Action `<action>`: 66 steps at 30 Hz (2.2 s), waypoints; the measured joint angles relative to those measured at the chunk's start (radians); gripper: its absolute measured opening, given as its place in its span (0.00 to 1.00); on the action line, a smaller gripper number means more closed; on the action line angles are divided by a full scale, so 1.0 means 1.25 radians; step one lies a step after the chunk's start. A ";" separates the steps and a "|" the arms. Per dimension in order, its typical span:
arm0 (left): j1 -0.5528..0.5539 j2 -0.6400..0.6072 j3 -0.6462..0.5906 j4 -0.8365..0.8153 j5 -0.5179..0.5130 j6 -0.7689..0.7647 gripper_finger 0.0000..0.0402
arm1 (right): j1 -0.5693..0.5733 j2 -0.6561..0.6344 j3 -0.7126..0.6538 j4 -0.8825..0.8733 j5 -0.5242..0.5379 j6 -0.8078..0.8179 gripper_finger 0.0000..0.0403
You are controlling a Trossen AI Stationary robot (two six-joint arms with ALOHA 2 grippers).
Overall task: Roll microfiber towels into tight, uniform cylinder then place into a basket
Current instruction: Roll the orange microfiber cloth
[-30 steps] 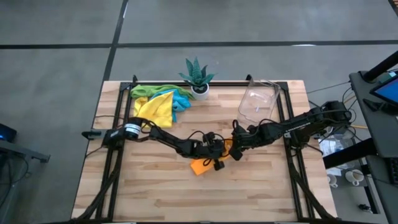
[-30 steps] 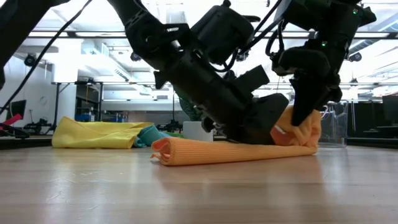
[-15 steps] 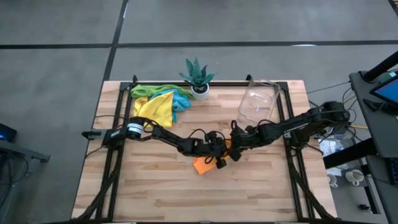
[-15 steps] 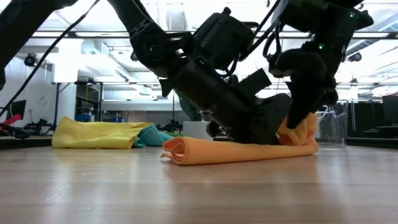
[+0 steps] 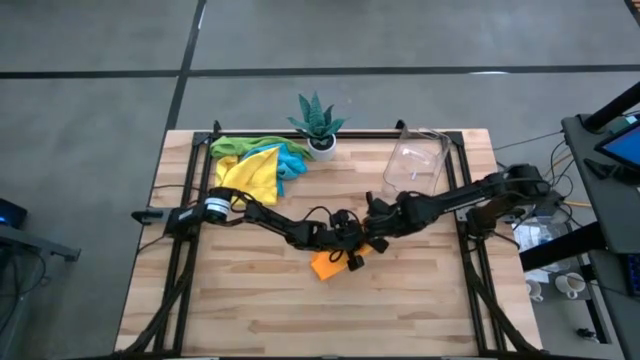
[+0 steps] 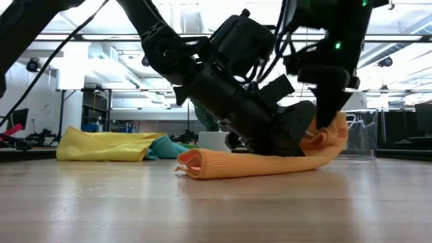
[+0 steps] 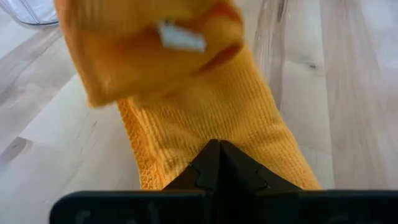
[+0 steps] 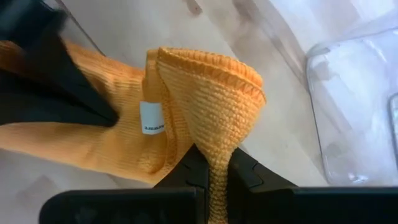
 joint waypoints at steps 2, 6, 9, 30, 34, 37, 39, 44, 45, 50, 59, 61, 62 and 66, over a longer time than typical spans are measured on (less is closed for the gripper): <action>0.000 0.001 -0.001 0.007 0.002 0.001 0.00 | 0.000 0.035 0.009 -0.017 0.000 -0.003 0.03; 0.000 0.001 -0.002 0.009 0.002 0.001 0.00 | 0.000 0.082 0.039 -0.045 0.002 -0.018 0.03; 0.000 0.001 -0.003 0.016 0.001 0.001 0.00 | 0.000 0.100 0.053 -0.051 0.004 -0.020 0.03; -0.002 -0.008 -0.004 0.032 0.010 0.016 0.00 | 0.019 0.094 0.050 -0.022 -0.001 -0.015 0.03; -0.004 -0.012 -0.028 0.075 0.009 0.016 0.00 | 0.021 0.095 0.045 -0.022 -0.007 -0.014 0.03; -0.004 -0.025 -0.054 0.113 0.005 0.016 0.00 | 0.023 0.094 0.045 -0.032 -0.007 -0.014 0.03; -0.005 -0.030 -0.060 0.118 0.001 0.015 0.00 | 0.023 0.091 0.045 -0.037 -0.007 -0.014 0.03; -0.006 -0.037 -0.071 0.127 -0.005 0.004 0.00 | 0.024 0.095 0.046 -0.033 -0.008 -0.014 0.03; -0.006 -0.039 -0.073 0.127 -0.005 0.006 0.00 | 0.026 0.095 0.046 -0.032 -0.007 -0.014 0.03; -0.006 -0.094 -0.107 0.115 -0.008 0.023 0.00 | 0.031 0.094 0.049 -0.043 -0.006 -0.010 0.03; -0.023 -0.214 -0.208 0.070 -0.047 0.015 0.00 | 0.039 0.095 0.067 -0.091 0.041 0.015 0.03; -0.026 -0.215 -0.223 0.120 -0.059 0.013 0.00 | 0.043 0.101 0.080 -0.110 0.050 0.018 0.03; -0.026 -0.215 -0.231 0.133 -0.059 0.006 0.00 | 0.045 0.109 0.087 -0.125 0.051 0.025 0.03; -0.025 -0.215 -0.239 0.132 -0.060 -0.008 0.00 | 0.048 0.168 0.117 -0.192 0.058 0.029 0.03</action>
